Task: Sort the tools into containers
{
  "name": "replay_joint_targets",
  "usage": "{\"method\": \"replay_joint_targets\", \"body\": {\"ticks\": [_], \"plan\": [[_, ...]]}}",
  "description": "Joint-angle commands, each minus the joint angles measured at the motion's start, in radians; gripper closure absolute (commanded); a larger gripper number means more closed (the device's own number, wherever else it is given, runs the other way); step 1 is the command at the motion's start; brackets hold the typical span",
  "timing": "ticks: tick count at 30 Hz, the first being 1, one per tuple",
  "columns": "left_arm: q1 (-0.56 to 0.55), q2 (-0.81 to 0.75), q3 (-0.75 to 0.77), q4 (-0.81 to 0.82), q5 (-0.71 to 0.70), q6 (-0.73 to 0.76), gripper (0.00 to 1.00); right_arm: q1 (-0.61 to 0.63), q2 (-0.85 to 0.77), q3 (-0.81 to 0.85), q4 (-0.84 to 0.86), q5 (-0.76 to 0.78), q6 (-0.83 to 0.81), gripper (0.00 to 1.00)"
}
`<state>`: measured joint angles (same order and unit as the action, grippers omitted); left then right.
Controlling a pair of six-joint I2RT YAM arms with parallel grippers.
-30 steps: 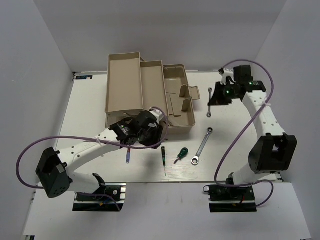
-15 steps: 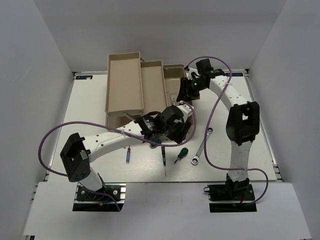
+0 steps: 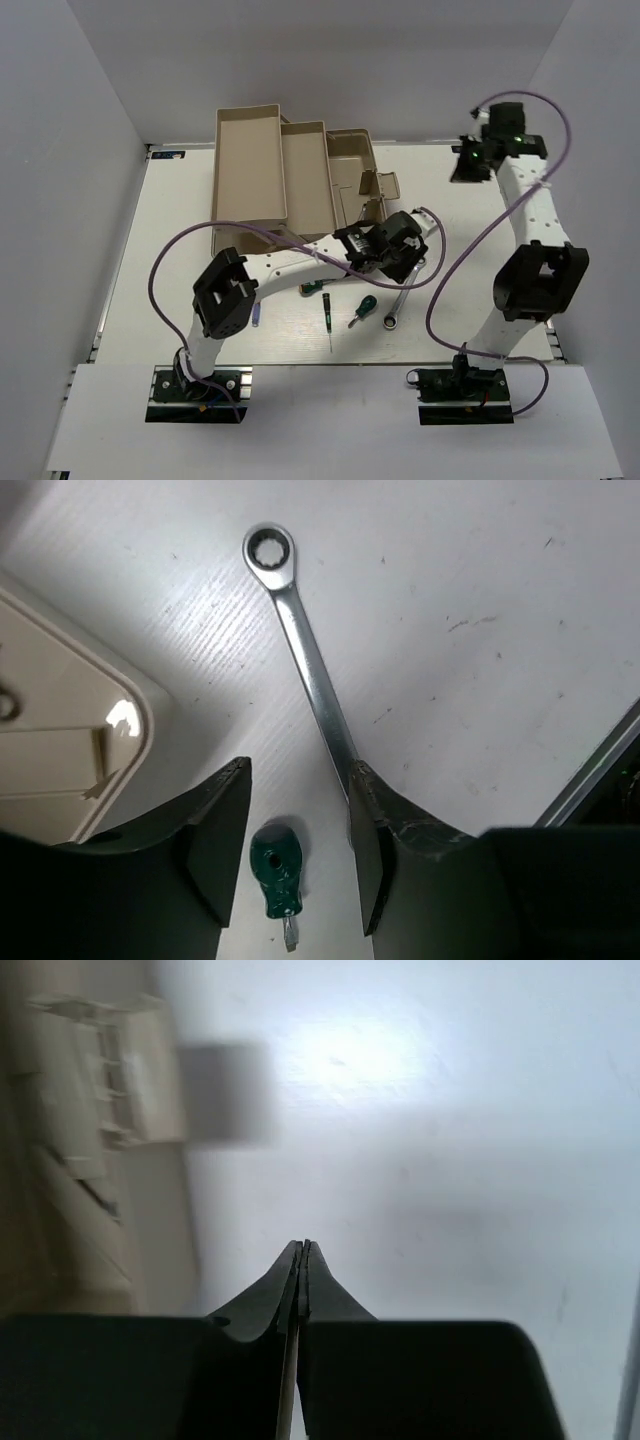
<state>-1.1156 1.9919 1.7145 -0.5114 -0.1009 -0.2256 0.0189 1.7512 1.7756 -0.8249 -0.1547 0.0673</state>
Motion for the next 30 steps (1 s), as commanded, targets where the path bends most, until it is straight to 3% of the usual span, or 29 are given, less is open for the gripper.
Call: {"method": "replay_joint_targets", "body": {"ticks": [1,4,5,7,10,13,17,19,23,30], "plan": [[-0.006,-0.019,0.057,-0.029,0.02,-0.008,0.46,-0.091,0.001,-0.106,-0.193,0.005,-0.004,1.0],[-0.006,-0.126,0.01,0.002,-0.012,-0.008,0.46,-0.106,-0.065,-0.276,-0.261,-0.078,-0.064,0.96],[-0.006,-0.16,-0.002,0.002,-0.025,-0.008,0.45,-0.103,-0.087,-0.318,-0.263,-0.091,-0.092,0.8],[-0.006,-0.266,-0.058,-0.05,-0.046,-0.008,0.41,-0.074,-0.171,-0.483,-0.232,-0.158,-0.119,0.69],[-0.006,-0.396,-0.177,-0.171,-0.107,-0.062,0.35,-0.022,-0.237,-0.622,-0.152,-0.169,-0.089,0.42],[-0.006,-0.54,-0.357,-0.258,-0.167,-0.226,0.3,0.055,-0.23,-0.673,-0.091,-0.177,-0.029,0.34],[-0.006,-0.692,-0.577,-0.43,-0.259,-0.506,0.29,0.13,-0.203,-0.728,0.001,-0.099,0.084,0.34],[-0.006,-0.744,-0.647,-0.44,-0.282,-0.61,0.29,0.169,-0.184,-0.737,0.053,-0.037,0.144,0.36],[-0.006,-0.841,-0.815,-0.426,-0.327,-0.699,0.29,0.231,-0.131,-0.729,0.075,0.079,0.21,0.39],[-0.006,-0.863,-0.849,-0.463,-0.445,-0.768,0.29,0.291,-0.059,-0.765,0.141,0.15,0.336,0.45]]}}
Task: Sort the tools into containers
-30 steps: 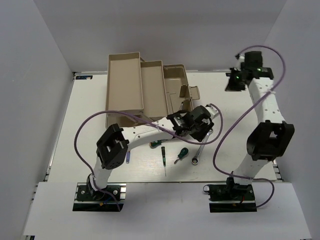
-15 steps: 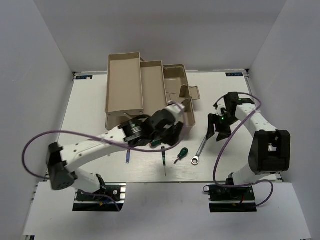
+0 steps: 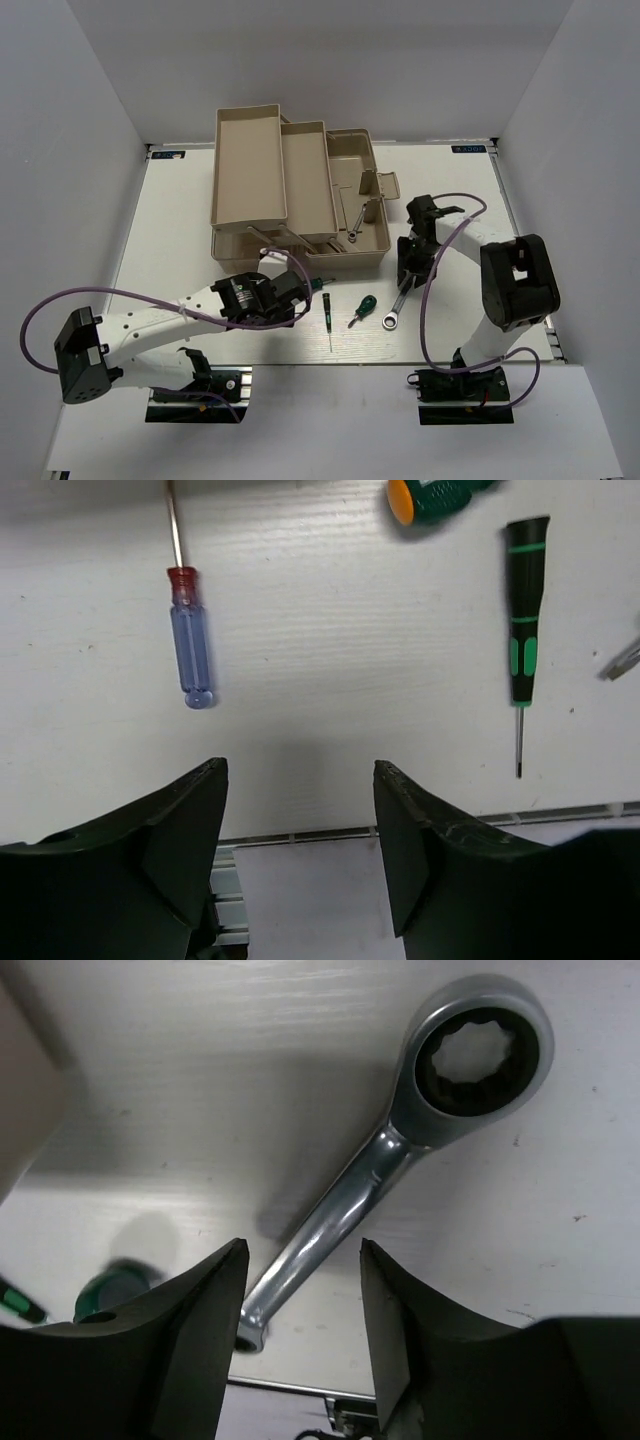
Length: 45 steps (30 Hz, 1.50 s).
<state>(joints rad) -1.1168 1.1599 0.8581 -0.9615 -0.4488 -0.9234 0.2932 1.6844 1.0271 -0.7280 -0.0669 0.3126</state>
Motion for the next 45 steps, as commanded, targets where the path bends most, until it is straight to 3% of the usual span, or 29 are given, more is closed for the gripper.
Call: {"method": "replay_joint_targets", "body": {"ticks": [1,6,9,12,13,15,25,35,45], "plan": [[-0.005,-0.04,0.007,-0.013,-0.108,-0.083,0.29,0.023,0.015,-0.018,0.056,0.106,0.103,0.47],[-0.005,-0.049,0.016,-0.013,-0.16,-0.092,0.29,0.04,0.018,-0.074,0.07,0.17,0.209,0.57],[-0.005,-0.049,0.016,-0.034,-0.171,-0.103,0.29,0.043,0.005,-0.128,0.091,0.187,0.256,0.68],[-0.005,-0.049,0.006,-0.034,-0.18,-0.103,0.29,0.035,0.004,-0.185,0.131,0.188,0.273,0.83],[0.006,-0.058,-0.004,-0.034,-0.18,-0.112,0.28,0.034,0.009,-0.186,0.139,0.191,0.278,0.92],[0.006,-0.058,-0.016,-0.034,-0.18,-0.124,0.28,0.024,0.026,-0.177,0.144,0.202,0.283,1.0],[0.015,-0.068,-0.119,-0.034,-0.169,-0.225,0.25,-0.072,-0.041,0.034,0.099,0.036,0.149,1.0],[0.024,-0.057,-0.128,-0.016,-0.189,-0.235,0.25,-0.109,-0.164,0.028,0.076,-0.047,0.08,1.0],[0.025,-0.038,-0.128,-0.016,-0.199,-0.235,0.23,-0.118,-0.17,0.05,0.082,-0.053,0.072,1.0]]}}
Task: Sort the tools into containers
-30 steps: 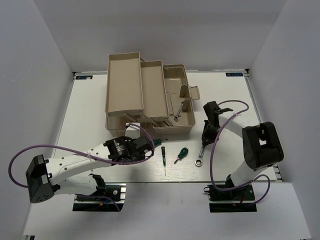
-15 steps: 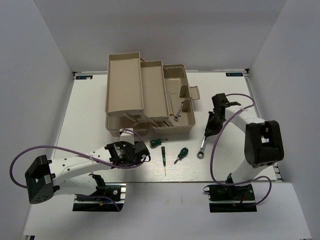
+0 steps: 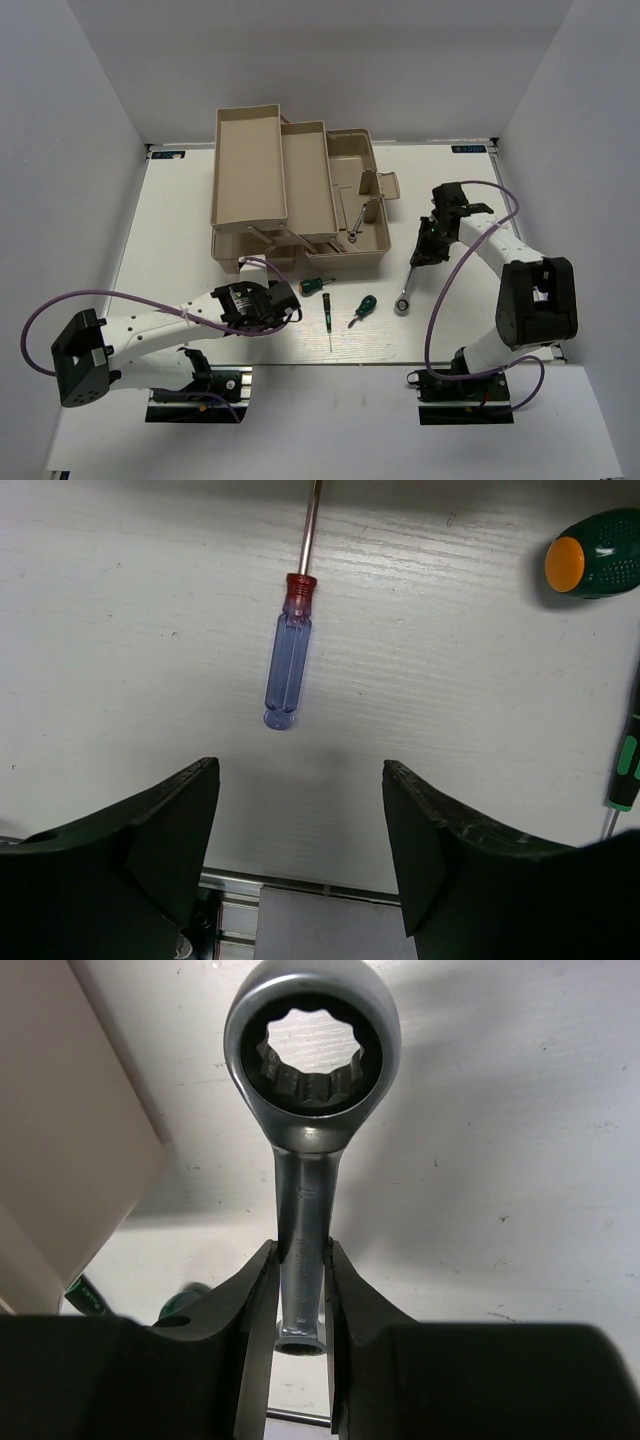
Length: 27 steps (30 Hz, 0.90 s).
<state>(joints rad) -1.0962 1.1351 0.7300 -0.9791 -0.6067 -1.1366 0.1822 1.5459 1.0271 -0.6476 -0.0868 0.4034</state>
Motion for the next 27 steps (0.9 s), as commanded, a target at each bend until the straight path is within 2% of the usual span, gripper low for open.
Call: {"method": "replay_joint_targets", "body": {"ticks": [1,12,16,20,21,27], "plan": [[0.004,-0.014,0.0,0.002,-0.041,-0.022,0.23,-0.004,-0.033,0.059,0.003,-0.034,-0.018,1.0],[0.004,-0.023,-0.009,0.011,-0.041,-0.031,0.23,-0.02,-0.115,0.209,-0.052,-0.116,-0.063,1.0],[0.004,-0.034,-0.018,0.011,-0.041,-0.031,0.23,-0.02,-0.121,0.332,-0.127,-0.215,-0.075,1.0],[0.004,-0.043,-0.018,0.011,-0.05,-0.031,0.23,-0.015,-0.064,0.536,-0.164,-0.35,-0.037,1.0],[0.004,-0.043,-0.029,0.025,-0.062,-0.031,0.23,-0.012,-0.043,0.557,-0.149,-0.411,-0.026,1.0],[0.024,0.001,-0.02,0.048,-0.113,-0.031,0.19,0.029,0.129,0.583,0.087,-0.426,0.083,1.0]]}}
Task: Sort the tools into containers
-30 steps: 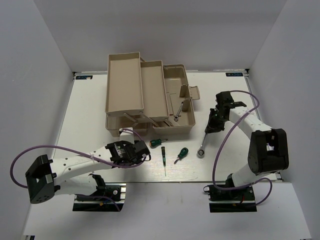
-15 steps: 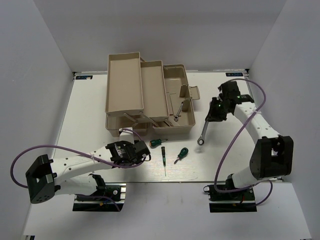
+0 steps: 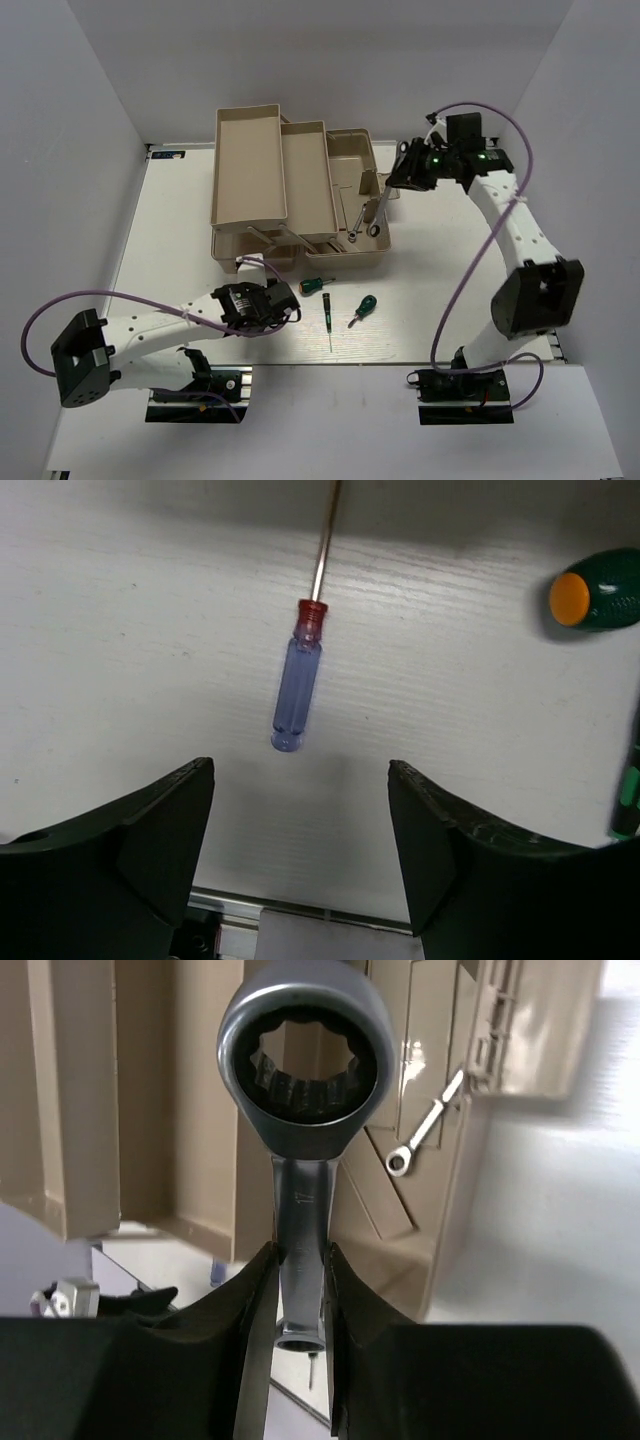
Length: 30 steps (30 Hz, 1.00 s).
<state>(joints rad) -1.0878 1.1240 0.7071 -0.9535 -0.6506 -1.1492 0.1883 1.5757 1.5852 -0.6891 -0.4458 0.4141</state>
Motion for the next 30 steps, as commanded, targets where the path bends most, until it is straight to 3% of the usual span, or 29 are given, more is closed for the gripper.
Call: {"method": "replay_joint_targets", "body": {"ticks": [1,5,7,8,11,17,24,25,30], "plan": [[0.016,0.048,0.014,0.01,-0.078,-0.018,0.19,0.025,0.119,0.028,0.158,-0.056,0.074,1.0],[0.055,0.147,0.034,-0.002,-0.129,-0.018,0.19,0.066,0.236,0.048,0.206,-0.031,0.026,0.98],[0.086,0.184,0.034,0.024,-0.129,-0.018,0.19,0.08,0.279,0.079,0.215,-0.053,0.008,0.76],[0.097,0.201,0.034,0.038,-0.138,-0.018,0.19,0.082,0.286,0.085,0.214,-0.057,0.006,0.53],[0.137,0.226,0.023,0.105,-0.129,0.0,0.24,0.086,0.259,0.09,0.226,-0.122,-0.023,0.39],[0.19,0.192,-0.086,0.372,-0.028,0.206,0.36,0.054,0.133,-0.025,0.201,-0.177,-0.052,0.36],[0.213,0.221,-0.136,0.441,0.083,0.263,0.4,0.022,0.052,-0.129,0.206,-0.206,-0.034,0.34],[0.213,0.233,-0.15,0.453,0.101,0.273,0.43,0.019,0.047,-0.137,0.203,-0.211,-0.035,0.34],[0.213,0.215,-0.17,0.472,0.163,0.298,0.8,-0.001,0.026,-0.157,0.2,-0.33,-0.122,0.33]]}}
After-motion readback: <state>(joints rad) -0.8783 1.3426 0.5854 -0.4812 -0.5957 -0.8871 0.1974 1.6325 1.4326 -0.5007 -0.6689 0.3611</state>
